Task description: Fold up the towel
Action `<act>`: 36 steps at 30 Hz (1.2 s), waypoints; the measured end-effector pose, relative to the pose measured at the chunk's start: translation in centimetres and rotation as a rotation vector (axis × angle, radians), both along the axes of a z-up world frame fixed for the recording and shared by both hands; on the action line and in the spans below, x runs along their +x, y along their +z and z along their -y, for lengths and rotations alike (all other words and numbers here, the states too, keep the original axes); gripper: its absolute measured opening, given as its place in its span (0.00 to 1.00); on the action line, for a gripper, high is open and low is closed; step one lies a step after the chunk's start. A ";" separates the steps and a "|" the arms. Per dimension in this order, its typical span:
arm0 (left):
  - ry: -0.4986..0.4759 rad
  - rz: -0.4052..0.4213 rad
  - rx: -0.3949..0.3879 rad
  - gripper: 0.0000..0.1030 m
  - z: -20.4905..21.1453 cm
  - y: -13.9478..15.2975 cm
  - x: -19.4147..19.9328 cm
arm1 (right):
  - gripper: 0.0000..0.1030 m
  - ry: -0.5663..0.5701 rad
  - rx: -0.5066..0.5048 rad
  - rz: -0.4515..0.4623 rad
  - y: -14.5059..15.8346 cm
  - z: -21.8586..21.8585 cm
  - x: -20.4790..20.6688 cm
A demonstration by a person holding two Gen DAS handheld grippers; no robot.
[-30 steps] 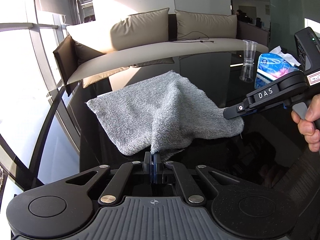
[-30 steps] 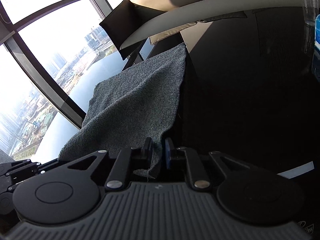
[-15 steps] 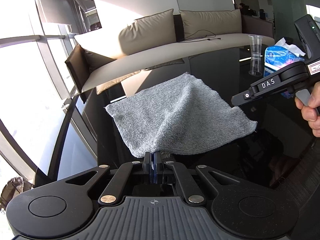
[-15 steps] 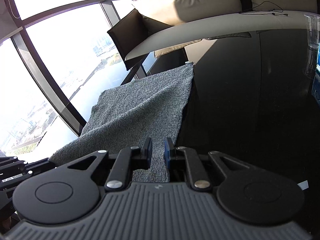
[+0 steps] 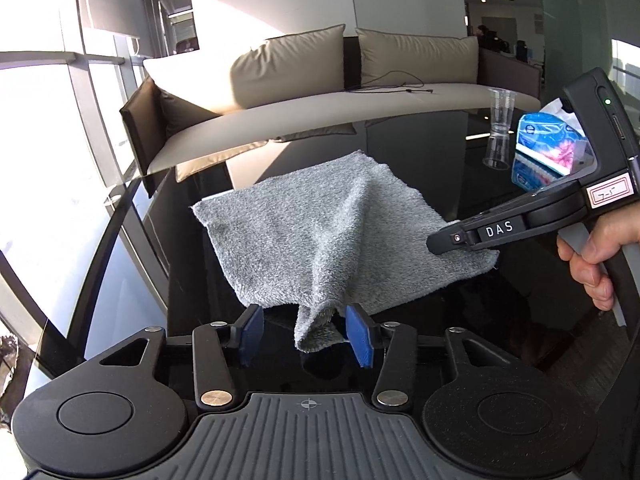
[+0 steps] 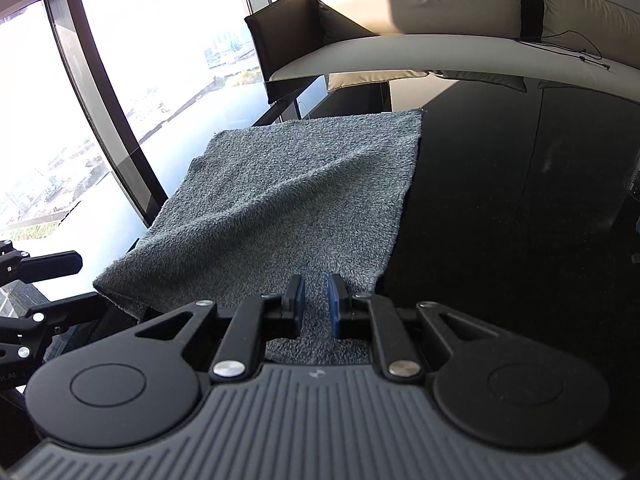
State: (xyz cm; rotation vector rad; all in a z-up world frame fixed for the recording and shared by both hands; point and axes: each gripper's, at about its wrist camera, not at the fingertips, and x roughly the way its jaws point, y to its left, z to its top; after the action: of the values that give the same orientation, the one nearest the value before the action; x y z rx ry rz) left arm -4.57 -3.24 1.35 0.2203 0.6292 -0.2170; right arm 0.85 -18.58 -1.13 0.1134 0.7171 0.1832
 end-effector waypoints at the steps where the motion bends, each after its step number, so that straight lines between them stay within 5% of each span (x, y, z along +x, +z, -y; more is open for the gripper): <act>1: 0.001 -0.008 -0.013 0.48 -0.2 -0.1 0.2 | 0.13 -0.008 -0.013 0.002 0.0 0.0 0.0; 5: -0.003 -0.055 -0.082 0.49 -0.8 -0.6 0.8 | 0.13 -0.060 -0.064 0.008 -0.2 0.5 0.3; 15: -0.059 -0.040 0.029 0.47 0.7 -2.2 0.5 | 0.13 -0.108 -0.052 0.003 -0.7 2.1 0.5; 19: -0.088 -0.056 0.041 0.33 0.8 -2.7 0.6 | 0.13 -0.113 -0.043 0.003 -0.8 1.8 0.2; 36: -0.182 -0.005 0.162 0.28 0.9 -3.1 0.0 | 0.13 -0.117 -0.013 -0.001 -0.8 2.1 0.5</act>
State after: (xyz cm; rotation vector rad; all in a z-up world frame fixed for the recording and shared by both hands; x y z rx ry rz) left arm -4.56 -4.13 -1.72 0.4343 0.6323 -0.3420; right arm 1.35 -20.67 -1.90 0.1430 0.7109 0.0672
